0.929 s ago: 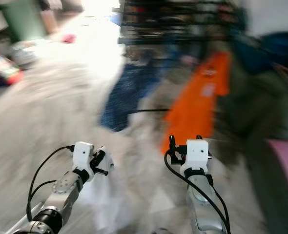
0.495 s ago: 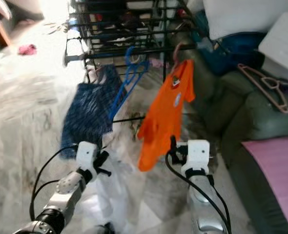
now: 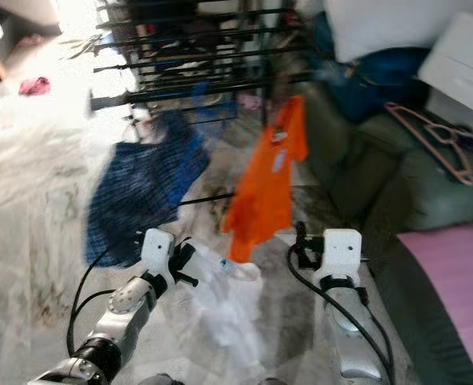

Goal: Hang hanger

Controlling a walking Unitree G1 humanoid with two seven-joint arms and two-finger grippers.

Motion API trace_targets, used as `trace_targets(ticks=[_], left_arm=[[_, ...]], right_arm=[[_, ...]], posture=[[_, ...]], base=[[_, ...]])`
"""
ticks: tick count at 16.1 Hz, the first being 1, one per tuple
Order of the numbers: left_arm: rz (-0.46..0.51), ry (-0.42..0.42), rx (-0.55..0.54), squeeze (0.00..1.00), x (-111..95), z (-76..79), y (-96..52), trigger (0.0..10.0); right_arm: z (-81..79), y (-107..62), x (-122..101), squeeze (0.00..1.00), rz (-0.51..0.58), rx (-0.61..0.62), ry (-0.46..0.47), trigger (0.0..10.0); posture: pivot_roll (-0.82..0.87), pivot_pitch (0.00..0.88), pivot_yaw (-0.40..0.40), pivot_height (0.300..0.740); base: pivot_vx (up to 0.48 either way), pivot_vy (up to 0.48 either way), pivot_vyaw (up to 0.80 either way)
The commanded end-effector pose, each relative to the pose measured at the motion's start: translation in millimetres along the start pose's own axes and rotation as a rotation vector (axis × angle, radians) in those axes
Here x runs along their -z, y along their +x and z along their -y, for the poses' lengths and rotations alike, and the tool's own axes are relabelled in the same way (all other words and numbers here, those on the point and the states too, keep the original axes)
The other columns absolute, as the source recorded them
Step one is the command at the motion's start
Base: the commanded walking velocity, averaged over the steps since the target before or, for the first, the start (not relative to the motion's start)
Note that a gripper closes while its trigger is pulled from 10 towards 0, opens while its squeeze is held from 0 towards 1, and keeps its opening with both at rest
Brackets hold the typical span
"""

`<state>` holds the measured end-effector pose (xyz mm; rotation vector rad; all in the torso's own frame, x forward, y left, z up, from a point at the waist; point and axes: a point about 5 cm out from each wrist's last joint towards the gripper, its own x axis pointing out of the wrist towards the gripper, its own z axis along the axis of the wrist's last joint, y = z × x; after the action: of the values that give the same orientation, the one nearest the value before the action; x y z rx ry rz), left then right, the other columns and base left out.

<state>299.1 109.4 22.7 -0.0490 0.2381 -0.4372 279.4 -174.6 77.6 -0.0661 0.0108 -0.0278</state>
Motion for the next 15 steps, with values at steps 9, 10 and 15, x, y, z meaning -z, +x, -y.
trace_targets(ticks=[9, 10, 15], left_arm=[[0.035, 0.065, -0.15, 0.0, -1.5, -16.8, -8.6, 10.0], [0.043, 0.064, -0.169, 0.0, -0.6, -20.7, -12.1, 10.0], [0.066, 0.05, -0.21, 0.0, 3.5, -22.2, -18.4, 10.0]], right_arm=[[0.0, -12.2, 9.7, 0.0, -0.029, -0.056, -0.046, 10.0], [0.0, -13.9, 11.1, 0.0, -0.032, -0.068, -0.059, 10.0], [-2.5, -9.7, 8.7, 0.0, -0.025, -0.118, -0.088, 10.0]], posture=[[-0.03, 0.134, -0.01, 0.74], [-0.03, 0.133, -0.016, 0.74], [0.01, 0.11, -0.061, 0.74]], base=[[0.0, 0.32, 0.0], [0.0, 0.0, 0.0], [0.0, 0.0, 0.0]])
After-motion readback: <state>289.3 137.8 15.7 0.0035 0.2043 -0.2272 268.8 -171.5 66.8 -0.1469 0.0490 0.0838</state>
